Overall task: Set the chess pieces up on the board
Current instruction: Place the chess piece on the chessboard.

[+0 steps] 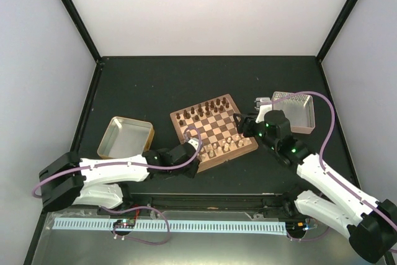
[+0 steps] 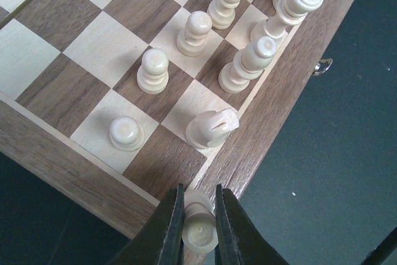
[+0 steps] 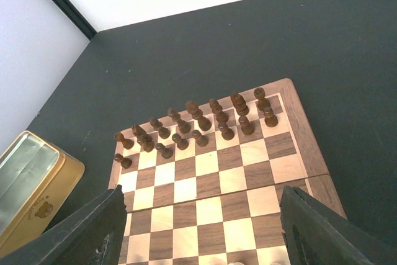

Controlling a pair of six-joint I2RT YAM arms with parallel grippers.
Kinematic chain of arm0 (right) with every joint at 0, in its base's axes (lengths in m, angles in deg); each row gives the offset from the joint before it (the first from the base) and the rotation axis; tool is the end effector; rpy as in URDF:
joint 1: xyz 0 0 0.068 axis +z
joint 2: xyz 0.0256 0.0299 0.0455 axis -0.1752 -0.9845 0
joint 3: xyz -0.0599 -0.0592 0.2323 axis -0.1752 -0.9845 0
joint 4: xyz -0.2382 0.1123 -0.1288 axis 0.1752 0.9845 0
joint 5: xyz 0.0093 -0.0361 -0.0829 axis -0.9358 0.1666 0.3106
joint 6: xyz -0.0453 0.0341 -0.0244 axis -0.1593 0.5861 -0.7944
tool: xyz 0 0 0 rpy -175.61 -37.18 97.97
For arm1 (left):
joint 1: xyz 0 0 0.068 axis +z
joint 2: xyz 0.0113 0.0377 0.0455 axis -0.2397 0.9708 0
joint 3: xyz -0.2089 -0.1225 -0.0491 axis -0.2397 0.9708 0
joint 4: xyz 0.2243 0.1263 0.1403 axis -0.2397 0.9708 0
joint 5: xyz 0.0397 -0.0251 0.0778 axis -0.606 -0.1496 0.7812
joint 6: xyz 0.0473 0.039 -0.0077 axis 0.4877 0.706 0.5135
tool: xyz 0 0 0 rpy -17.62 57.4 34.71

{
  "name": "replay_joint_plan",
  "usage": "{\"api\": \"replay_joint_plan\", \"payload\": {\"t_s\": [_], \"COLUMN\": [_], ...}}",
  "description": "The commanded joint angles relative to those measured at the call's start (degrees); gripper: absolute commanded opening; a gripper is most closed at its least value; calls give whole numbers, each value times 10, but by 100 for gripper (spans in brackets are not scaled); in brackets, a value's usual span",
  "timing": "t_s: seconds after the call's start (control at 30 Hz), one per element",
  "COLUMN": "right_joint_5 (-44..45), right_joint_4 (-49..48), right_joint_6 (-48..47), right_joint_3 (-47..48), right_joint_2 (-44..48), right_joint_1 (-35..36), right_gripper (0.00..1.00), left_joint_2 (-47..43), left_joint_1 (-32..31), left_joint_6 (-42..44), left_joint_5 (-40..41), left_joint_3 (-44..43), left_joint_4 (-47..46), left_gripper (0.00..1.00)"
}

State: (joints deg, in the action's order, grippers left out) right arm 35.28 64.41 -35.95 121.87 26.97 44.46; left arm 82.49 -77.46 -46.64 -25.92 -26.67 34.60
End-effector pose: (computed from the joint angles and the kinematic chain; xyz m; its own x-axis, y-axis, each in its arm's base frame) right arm 0.2203 0.1489 0.2288 -0.5510 0.2112 -0.8073 -0.3095 0.8467 0.4328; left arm 0.1267 -0.2392 0.1165 -0.7540 0.3027 -0.5829 0.5149 0.8234 -0.2385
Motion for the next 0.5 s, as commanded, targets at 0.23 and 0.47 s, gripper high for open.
{"api": "replay_joint_plan", "payload": {"t_s": [0.23,0.47], "right_joint_5": [21,2], "right_joint_4": [-18,-29], "right_joint_6": [-3,-7], "right_joint_3": [-15,-17], "right_joint_2": [3,-10], "right_joint_1": [-1,-1], "right_gripper": [69,70], "left_joint_2": [25,54], "left_joint_1": [-17,-27], "left_joint_6": [8,4], "left_joint_5": [67,91], "left_joint_3": [7,7], "left_joint_4": [-49,-52], "left_gripper": [11,15]}}
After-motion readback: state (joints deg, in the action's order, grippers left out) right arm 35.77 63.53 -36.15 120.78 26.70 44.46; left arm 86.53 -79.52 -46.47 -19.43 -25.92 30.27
